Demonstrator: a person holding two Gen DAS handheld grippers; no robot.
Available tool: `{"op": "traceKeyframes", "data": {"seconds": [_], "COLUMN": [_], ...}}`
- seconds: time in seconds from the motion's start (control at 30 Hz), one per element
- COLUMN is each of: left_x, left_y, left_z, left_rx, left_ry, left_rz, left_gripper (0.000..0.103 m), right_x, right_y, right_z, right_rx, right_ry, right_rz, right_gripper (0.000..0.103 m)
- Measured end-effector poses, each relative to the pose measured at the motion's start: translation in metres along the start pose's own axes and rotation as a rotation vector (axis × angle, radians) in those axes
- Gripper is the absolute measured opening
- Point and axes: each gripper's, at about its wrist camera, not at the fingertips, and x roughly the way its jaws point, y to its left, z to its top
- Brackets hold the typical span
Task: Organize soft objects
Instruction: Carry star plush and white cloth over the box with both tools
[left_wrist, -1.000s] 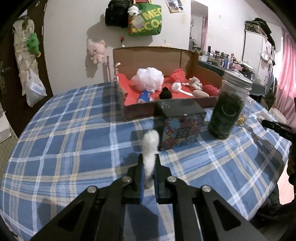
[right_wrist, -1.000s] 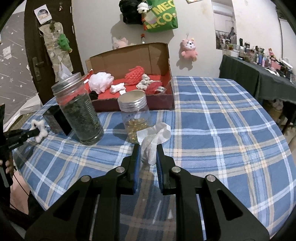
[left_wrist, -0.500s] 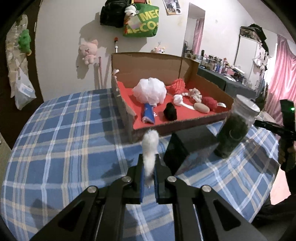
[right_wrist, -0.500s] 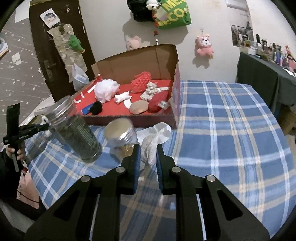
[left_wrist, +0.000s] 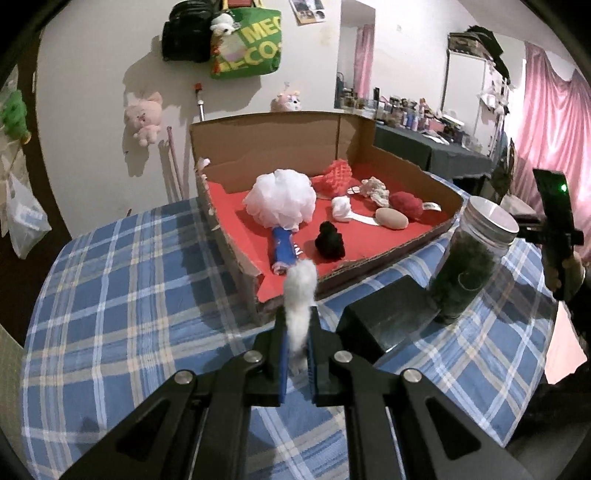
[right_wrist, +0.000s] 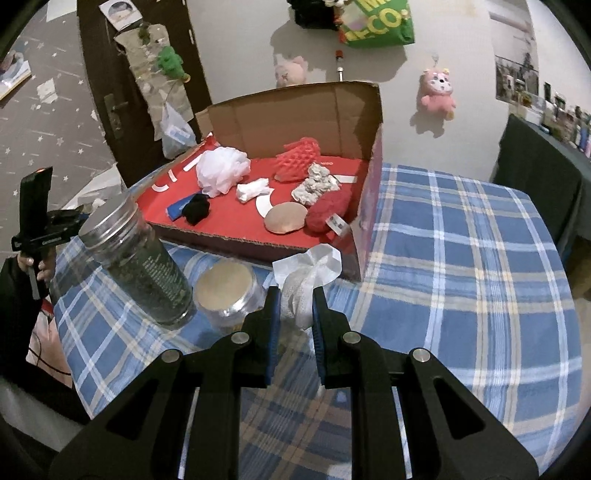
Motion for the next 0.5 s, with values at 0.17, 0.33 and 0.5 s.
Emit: {"op": "traceKeyframes", "data": {"seconds": [0.17, 0.33, 0.5], "left_x": [0.004, 0.005, 0.011], "left_y": [-0.002, -0.006, -0.009], "left_z": [0.008, 0.018, 0.028], "left_rx": [0.033, 0.059, 0.076], "left_ry": [0.0, -0.005, -0.001], "left_rz": [-0.022, -0.04, -0.055], "left_gripper": [0.009, 0.009, 0.009], "right_x": [0.002, 0.005, 0.011], "right_y": [-0.003, 0.001, 0.001], "right_z": [0.01, 0.019, 0.029], "right_rx": [-0.022, -0.057, -0.079], "right_ry": [0.007, 0.018, 0.033], "right_rz": [0.04, 0.047, 0.051], "right_gripper": [0.015, 0.015, 0.015]}}
